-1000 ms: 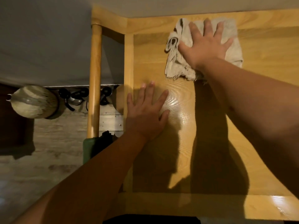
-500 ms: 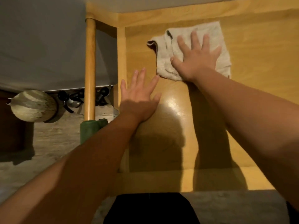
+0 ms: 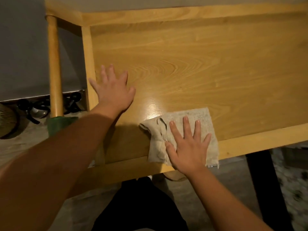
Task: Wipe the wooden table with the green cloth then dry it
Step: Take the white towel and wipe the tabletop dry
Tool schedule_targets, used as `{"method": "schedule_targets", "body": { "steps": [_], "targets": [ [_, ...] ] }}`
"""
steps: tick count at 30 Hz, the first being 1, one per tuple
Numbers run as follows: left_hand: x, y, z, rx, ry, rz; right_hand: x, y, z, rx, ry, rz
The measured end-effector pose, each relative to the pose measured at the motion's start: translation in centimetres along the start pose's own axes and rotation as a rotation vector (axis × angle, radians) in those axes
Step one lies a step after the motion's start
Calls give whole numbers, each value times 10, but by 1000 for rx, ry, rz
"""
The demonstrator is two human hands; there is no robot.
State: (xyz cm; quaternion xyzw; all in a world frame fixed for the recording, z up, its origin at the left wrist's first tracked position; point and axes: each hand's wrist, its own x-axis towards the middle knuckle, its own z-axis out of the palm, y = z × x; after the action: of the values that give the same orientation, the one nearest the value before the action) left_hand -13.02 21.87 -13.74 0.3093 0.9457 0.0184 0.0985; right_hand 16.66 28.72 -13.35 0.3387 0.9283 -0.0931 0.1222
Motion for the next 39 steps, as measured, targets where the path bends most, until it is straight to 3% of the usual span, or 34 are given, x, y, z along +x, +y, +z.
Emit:
{"method": "schedule_targets", "body": {
  "steps": [5, 15, 20, 27, 39],
  "targets": [
    [22, 83, 6, -26, -36, 228, 1, -4, -1, -15, -27, 40],
    [22, 92, 16, -63, -18, 224, 31, 1, -11, 29, -84, 129],
    [28, 92, 21, -9, -46, 197, 132, 16, -39, 74, -34, 172],
    [28, 94, 20, -28, 36, 199, 269, 29, -69, 38, 47, 25],
    [25, 96, 15, -23, 23, 149, 373, 20, -98, 18, 87, -81]
  ]
}}
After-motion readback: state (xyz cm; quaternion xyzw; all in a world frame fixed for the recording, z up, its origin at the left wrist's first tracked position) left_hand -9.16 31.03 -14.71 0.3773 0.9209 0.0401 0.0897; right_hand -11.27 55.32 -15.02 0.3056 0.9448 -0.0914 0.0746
